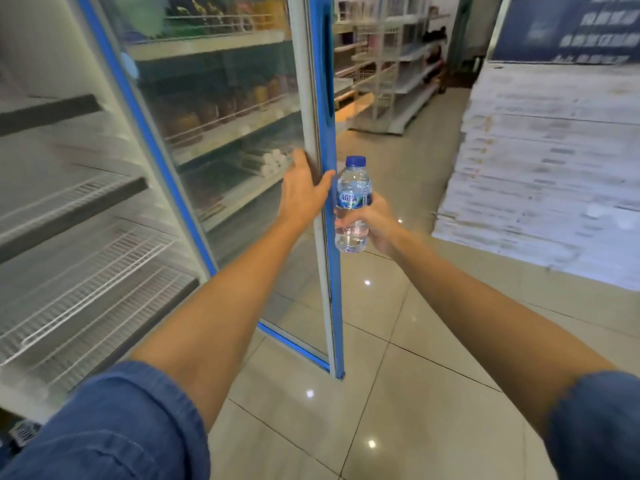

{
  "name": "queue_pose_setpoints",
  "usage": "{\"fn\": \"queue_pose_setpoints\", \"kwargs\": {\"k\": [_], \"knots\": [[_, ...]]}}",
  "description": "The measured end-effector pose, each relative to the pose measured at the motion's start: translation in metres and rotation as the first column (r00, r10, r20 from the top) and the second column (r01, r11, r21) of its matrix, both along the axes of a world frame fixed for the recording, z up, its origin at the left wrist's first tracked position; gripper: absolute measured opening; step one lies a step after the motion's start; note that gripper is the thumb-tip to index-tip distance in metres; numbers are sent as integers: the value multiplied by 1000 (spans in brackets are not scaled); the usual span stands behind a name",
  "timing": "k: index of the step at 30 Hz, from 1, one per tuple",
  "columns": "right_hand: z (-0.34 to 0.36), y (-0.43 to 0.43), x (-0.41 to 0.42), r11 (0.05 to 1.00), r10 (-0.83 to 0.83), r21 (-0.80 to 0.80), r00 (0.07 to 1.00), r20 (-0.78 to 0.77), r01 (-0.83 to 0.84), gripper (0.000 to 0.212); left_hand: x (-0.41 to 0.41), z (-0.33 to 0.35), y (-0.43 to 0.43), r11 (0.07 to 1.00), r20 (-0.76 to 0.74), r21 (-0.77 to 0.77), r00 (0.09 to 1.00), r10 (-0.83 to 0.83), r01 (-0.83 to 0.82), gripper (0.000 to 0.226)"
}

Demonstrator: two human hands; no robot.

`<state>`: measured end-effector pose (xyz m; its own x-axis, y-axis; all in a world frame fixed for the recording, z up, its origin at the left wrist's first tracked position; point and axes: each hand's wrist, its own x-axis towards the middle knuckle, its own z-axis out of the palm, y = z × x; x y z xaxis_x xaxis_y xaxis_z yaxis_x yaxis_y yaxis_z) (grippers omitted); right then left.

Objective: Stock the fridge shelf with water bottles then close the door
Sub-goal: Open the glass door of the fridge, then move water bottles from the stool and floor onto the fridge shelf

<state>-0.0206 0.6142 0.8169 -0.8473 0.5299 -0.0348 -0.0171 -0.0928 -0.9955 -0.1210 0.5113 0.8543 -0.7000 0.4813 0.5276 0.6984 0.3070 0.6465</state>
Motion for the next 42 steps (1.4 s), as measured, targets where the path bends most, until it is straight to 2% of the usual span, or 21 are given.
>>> {"fn": "queue_pose_setpoints", "kwargs": {"k": [5, 13, 17, 20, 24, 28, 32, 38, 42], "knots": [[-24, 49, -13, 1000, -3, -16, 1000, 23, 4, 65, -15, 1, 51, 1000, -56, -10, 998, -11, 10, 42], [-44, 106, -32, 1000, 19, 5, 997, 69, -19, 56, -37, 7, 122, 996, -50, -44, 996, 72, -75, 42], [-55, 116, -35, 998, 56, 31, 995, 86, -59, 50, -47, 9, 136, 993, -46, -87, 996, 77, -81, 43], [-66, 114, -38, 990, 127, 42, 985, 119, -133, 50, -56, 6, 126, 986, -122, -163, 992, 22, -42, 40], [-77, 87, -59, 962, 252, 62, 954, 164, -264, 54, -82, -17, 73, 970, -187, -224, 981, 51, -93, 20], [-84, 42, -101, 906, 397, 76, 899, 183, -416, 44, -116, -55, -21, 897, -143, -333, 956, 255, -289, 20], [-80, -17, -158, 835, 535, 42, 828, 171, -548, 47, -135, -69, -124, 815, -108, -404, 907, 407, -415, 24], [-36, -118, -262, 745, 662, 41, 745, 81, -666, 58, -183, -26, -240, 675, -162, -442, 793, 588, -590, 28], [16, -175, -334, 703, 707, 108, 707, -2, -703, 55, -231, 28, -294, 610, -287, -391, 721, 631, -689, 30]]}}
